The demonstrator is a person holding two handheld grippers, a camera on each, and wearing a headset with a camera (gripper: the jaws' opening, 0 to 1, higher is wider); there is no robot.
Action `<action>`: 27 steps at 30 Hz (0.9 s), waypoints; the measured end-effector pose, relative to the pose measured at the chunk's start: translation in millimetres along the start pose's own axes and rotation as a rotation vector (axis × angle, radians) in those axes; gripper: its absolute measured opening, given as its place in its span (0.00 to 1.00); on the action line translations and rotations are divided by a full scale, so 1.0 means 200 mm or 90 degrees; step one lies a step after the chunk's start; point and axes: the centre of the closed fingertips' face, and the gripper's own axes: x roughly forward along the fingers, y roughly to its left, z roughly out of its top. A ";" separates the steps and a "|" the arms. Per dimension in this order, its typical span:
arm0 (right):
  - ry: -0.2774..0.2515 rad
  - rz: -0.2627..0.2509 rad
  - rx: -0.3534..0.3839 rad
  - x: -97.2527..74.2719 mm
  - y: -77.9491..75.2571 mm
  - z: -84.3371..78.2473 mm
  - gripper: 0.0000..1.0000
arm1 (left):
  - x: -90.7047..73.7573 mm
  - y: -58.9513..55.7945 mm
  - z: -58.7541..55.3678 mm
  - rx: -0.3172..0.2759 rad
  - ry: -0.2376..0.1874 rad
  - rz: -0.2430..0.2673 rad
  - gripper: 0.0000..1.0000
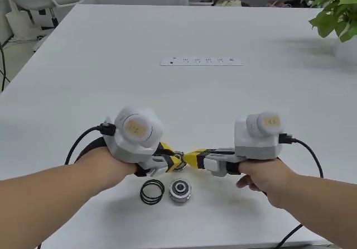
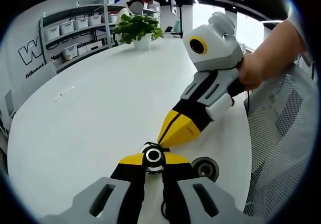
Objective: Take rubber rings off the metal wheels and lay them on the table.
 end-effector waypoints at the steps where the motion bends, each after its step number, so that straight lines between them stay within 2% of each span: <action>1: 0.000 0.001 0.000 0.00 0.00 0.00 0.00 | 0.00 0.00 0.00 0.000 0.000 0.000 0.08; 8: -0.004 0.012 0.001 0.01 0.02 0.01 0.00 | 0.00 0.00 0.00 0.002 0.000 0.001 0.08; 10: -0.008 0.025 0.002 0.01 0.04 0.01 0.00 | 0.00 0.00 0.00 0.001 0.000 0.001 0.08; 18: -0.007 0.033 -0.004 0.00 0.05 0.01 0.00 | 0.00 0.00 0.00 -0.002 -0.002 0.003 0.08; 27: -0.016 0.017 -0.010 -0.01 0.02 0.03 0.00 | 0.00 0.00 0.01 -0.006 -0.008 0.004 0.08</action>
